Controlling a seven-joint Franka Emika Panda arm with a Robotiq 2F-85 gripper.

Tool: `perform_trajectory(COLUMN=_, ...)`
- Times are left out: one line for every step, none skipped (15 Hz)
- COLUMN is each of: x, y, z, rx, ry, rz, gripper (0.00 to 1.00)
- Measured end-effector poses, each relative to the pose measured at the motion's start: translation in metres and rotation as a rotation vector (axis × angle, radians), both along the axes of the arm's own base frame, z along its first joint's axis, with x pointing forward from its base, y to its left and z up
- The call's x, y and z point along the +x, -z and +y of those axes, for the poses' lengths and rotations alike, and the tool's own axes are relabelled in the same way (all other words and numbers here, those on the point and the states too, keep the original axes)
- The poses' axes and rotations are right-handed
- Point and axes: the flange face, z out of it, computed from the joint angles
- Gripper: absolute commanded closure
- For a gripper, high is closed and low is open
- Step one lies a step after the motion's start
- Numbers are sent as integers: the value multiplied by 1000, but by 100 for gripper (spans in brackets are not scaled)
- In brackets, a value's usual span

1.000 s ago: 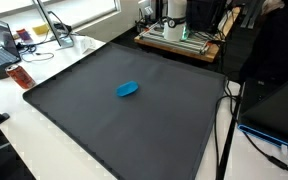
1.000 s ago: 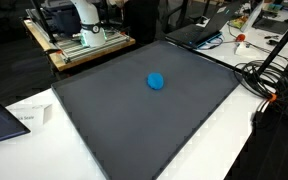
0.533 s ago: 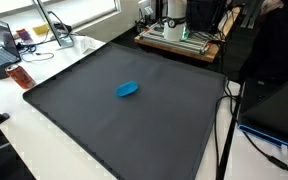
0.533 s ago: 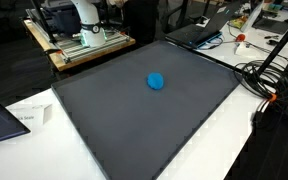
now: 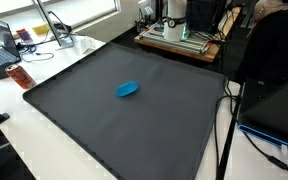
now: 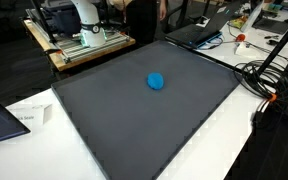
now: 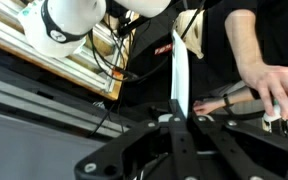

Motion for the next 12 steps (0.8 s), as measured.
perform_trajectory(x=8, y=-7, z=-5, rx=-7, ry=28, rz=-61, gripper=99)
perform_trajectory(x=17, y=-11, z=-7, rx=-19, ry=54, rz=-126, gripper=99)
perform_trajectory(x=27, y=-14, z=-7, rx=-34, ry=77, rz=-189, gripper=99)
perform_trajectory(x=38, y=-15, z=-5, rx=-50, ry=98, rz=-254, gripper=99)
perform_trajectory(x=49, y=-14, z=-1, rx=-68, ry=114, rz=-319, gripper=99)
perform_trajectory(x=61, y=-12, z=5, rx=-91, ry=124, rz=-384, gripper=99)
perform_trajectory(x=73, y=-7, z=12, rx=-118, ry=130, rz=-445, gripper=99)
perform_trajectory(x=85, y=0, z=19, rx=-147, ry=136, rz=-505, gripper=99)
perform_trajectory(x=97, y=8, z=25, rx=-179, ry=143, rz=-562, gripper=99)
perform_trajectory(x=107, y=17, z=31, rx=-209, ry=156, rz=-615, gripper=99)
perform_trajectory(x=117, y=25, z=36, rx=-240, ry=172, rz=-666, gripper=99)
perform_trajectory(x=126, y=34, z=40, rx=-269, ry=194, rz=-714, gripper=99)
